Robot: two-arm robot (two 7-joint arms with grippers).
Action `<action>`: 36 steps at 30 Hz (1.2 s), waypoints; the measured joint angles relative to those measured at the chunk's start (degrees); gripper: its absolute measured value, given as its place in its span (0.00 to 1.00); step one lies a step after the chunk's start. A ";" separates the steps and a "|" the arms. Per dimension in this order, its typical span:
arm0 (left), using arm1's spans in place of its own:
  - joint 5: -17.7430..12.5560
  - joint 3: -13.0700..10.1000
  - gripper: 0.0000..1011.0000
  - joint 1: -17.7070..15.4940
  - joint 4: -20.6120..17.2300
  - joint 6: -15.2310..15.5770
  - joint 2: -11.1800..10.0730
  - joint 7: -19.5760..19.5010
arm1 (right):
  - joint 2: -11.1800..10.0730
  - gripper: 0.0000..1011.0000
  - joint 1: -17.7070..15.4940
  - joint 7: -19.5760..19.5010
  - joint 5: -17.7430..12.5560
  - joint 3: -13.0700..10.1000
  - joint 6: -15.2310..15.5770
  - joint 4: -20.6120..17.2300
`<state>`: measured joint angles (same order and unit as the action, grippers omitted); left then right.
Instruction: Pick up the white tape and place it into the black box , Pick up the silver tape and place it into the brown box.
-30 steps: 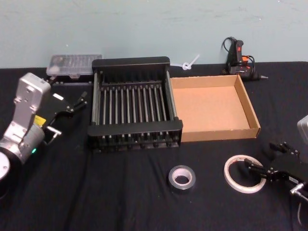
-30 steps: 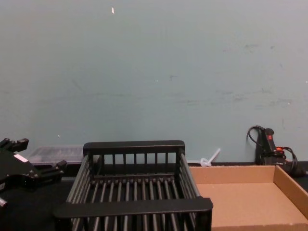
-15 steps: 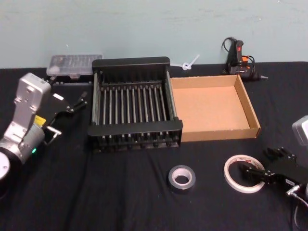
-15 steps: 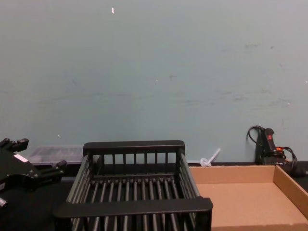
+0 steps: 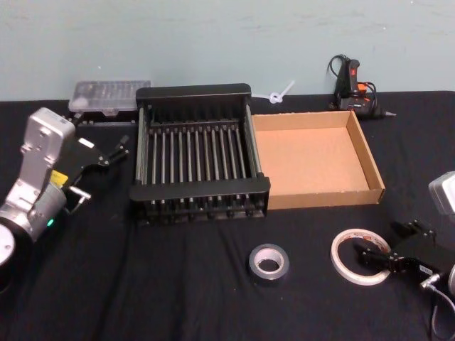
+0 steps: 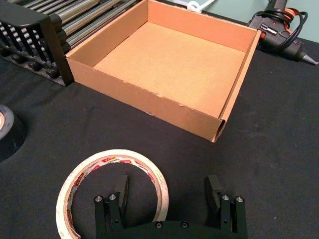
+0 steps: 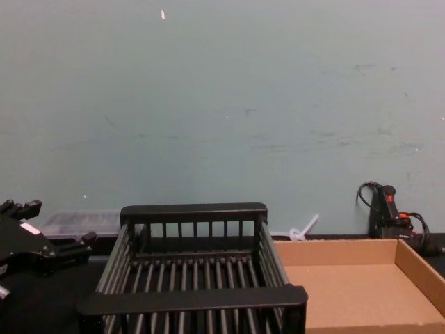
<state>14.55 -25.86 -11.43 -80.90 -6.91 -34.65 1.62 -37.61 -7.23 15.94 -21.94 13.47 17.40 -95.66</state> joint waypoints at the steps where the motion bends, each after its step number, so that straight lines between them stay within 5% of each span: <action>1: 0.00 0.00 0.99 0.00 0.00 0.00 0.00 0.00 | 0.19 0.99 0.01 0.15 0.13 -0.13 0.10 0.08; 25: 0.00 0.00 0.99 0.00 0.00 0.00 0.00 0.00 | 0.57 0.99 -0.06 0.73 0.40 -0.52 0.25 0.17; 36: 0.00 0.00 0.99 0.00 0.00 0.00 0.00 0.00 | 0.52 0.72 -0.06 0.64 0.39 -0.47 0.22 0.12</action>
<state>14.55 -25.86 -11.43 -80.90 -6.91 -34.65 1.62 -37.09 -7.30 16.58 -21.55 13.01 17.61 -95.54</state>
